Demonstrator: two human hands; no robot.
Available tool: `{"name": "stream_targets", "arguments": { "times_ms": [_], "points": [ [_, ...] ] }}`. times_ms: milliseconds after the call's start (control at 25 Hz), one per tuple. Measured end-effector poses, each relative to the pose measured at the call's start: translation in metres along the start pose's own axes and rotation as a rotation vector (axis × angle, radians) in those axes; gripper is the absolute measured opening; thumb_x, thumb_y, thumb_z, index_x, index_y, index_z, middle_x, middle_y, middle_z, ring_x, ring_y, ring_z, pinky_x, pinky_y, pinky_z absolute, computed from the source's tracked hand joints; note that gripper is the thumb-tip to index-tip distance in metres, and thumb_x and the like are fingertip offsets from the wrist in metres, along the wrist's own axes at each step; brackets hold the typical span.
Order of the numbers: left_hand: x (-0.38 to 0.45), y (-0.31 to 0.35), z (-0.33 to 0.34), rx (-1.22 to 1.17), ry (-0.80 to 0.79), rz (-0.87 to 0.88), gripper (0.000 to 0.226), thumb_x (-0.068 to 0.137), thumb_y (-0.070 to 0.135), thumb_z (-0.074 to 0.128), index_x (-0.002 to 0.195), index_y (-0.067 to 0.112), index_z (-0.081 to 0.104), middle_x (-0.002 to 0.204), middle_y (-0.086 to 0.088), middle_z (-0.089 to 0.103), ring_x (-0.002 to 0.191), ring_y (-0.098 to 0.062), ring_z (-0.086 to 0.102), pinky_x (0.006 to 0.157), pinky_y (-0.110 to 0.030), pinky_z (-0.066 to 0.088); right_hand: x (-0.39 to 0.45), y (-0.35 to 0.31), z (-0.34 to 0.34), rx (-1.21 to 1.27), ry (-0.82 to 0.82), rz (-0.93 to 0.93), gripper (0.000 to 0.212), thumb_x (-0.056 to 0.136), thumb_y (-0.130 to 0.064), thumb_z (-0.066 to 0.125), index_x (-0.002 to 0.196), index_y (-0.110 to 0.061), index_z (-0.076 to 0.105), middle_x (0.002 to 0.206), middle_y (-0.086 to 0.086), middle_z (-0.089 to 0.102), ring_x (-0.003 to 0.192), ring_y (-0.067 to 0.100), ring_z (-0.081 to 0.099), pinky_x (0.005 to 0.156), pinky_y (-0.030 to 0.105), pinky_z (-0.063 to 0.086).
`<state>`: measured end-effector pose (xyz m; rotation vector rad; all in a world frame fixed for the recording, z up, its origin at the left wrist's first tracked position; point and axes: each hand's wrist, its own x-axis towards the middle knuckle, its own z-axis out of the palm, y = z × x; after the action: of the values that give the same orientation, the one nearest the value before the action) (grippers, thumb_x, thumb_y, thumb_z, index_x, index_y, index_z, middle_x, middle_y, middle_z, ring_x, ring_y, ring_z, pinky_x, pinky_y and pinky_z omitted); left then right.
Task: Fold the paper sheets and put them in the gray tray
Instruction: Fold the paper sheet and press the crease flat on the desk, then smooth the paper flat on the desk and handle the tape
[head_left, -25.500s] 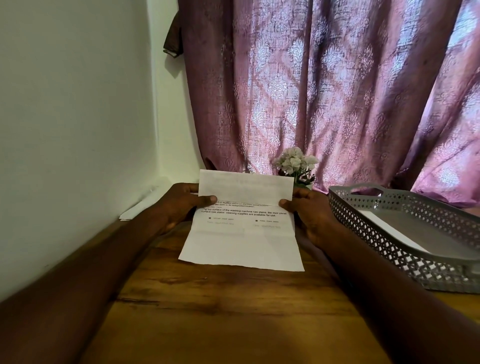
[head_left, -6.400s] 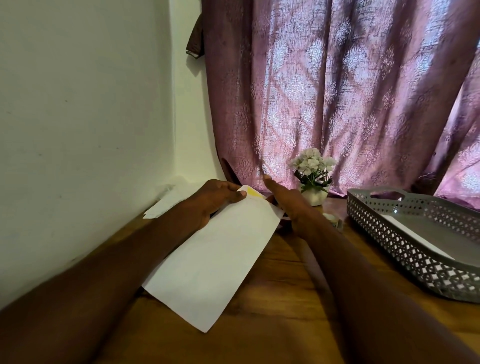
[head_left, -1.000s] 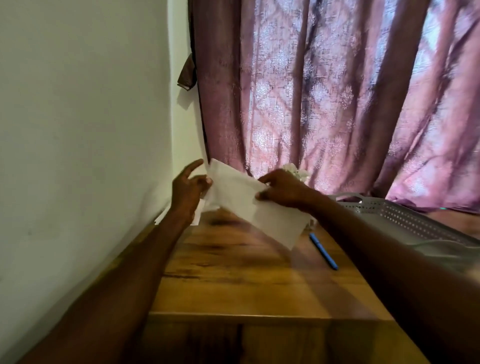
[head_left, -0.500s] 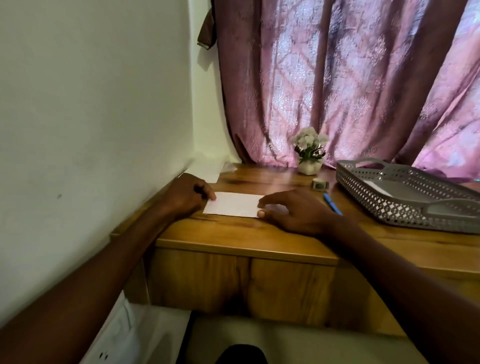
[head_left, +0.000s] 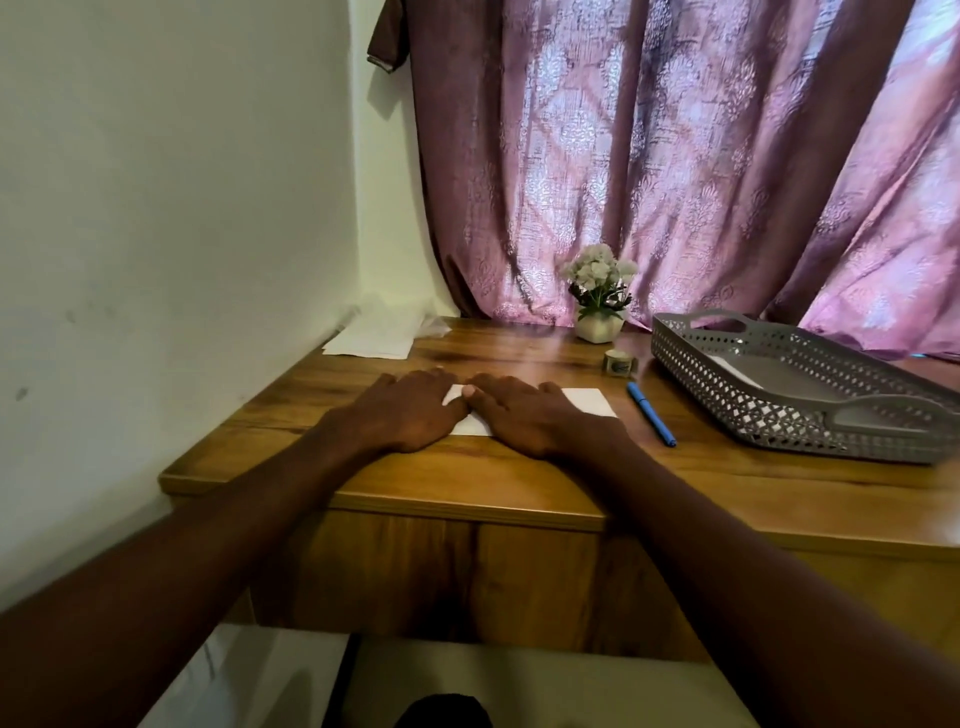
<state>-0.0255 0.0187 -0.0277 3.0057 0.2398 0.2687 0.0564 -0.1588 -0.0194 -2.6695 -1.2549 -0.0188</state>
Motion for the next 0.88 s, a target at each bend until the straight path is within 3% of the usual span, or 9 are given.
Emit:
{"name": "stream_targets", "arguments": {
  "times_ms": [240,440,520,640,760,880],
  "points": [
    [0.001,-0.002,0.000,-0.010,-0.042,0.009,0.078,0.100,0.072,0.017,0.164,0.027,0.018,0.173,0.002,0.015,0.158,-0.019,0.018,0.125,-0.050,0.013,-0.037,0.056,-0.013,-0.031,0.000,0.258,0.070,0.102,-0.067,0.010,0.164,-0.035,0.009,0.172,-0.012,0.001,0.159,0.014,-0.001,0.123,0.056,-0.004],
    [0.001,-0.001,-0.003,-0.025,-0.092,0.011,0.079,0.101,0.072,0.018,0.165,0.025,0.013,0.174,0.001,0.010,0.158,-0.021,0.016,0.126,-0.046,0.014,-0.039,0.054,-0.013,-0.019,-0.004,0.293,0.068,0.104,-0.063,0.013,0.164,-0.032,0.009,0.172,-0.010,0.000,0.159,0.014,-0.001,0.124,0.057,-0.008],
    [0.008,0.000,0.000,-0.040,-0.086,-0.001,0.079,0.101,0.072,0.019,0.165,0.026,0.012,0.174,0.000,0.008,0.158,-0.024,0.018,0.126,-0.044,0.016,-0.034,0.061,-0.010,-0.046,0.055,0.305,0.069,0.102,-0.064,0.016,0.163,-0.031,0.017,0.172,-0.006,0.008,0.159,0.017,0.007,0.125,0.057,-0.001],
    [0.022,-0.003,-0.006,-0.056,-0.099,0.006,0.073,0.103,0.068,0.018,0.164,0.028,0.015,0.174,0.002,0.008,0.159,-0.020,0.012,0.127,-0.048,0.008,-0.022,0.061,-0.012,-0.108,0.267,0.276,0.061,0.099,-0.061,0.033,0.145,-0.024,0.050,0.157,0.004,0.046,0.143,0.026,0.043,0.117,0.048,0.031],
    [0.039,0.005,-0.018,0.030,0.014,0.127,0.058,0.104,0.065,0.024,0.151,0.034,0.041,0.165,0.004,0.034,0.153,-0.020,0.030,0.122,-0.049,0.019,-0.009,0.065,-0.021,-0.218,0.510,0.242,0.042,0.097,-0.049,0.047,0.125,-0.022,0.063,0.133,0.004,0.062,0.119,0.029,0.060,0.102,0.043,0.043],
    [0.073,0.025,-0.039,-0.034,0.200,0.201,0.048,0.105,0.058,0.037,0.130,0.024,0.060,0.138,-0.001,0.061,0.127,-0.024,0.057,0.103,-0.042,0.044,0.008,0.087,-0.042,-0.308,0.621,0.369,0.045,0.091,-0.039,0.056,0.131,-0.017,0.056,0.133,0.010,0.058,0.120,0.034,0.056,0.101,0.047,0.043]
  ]
}}
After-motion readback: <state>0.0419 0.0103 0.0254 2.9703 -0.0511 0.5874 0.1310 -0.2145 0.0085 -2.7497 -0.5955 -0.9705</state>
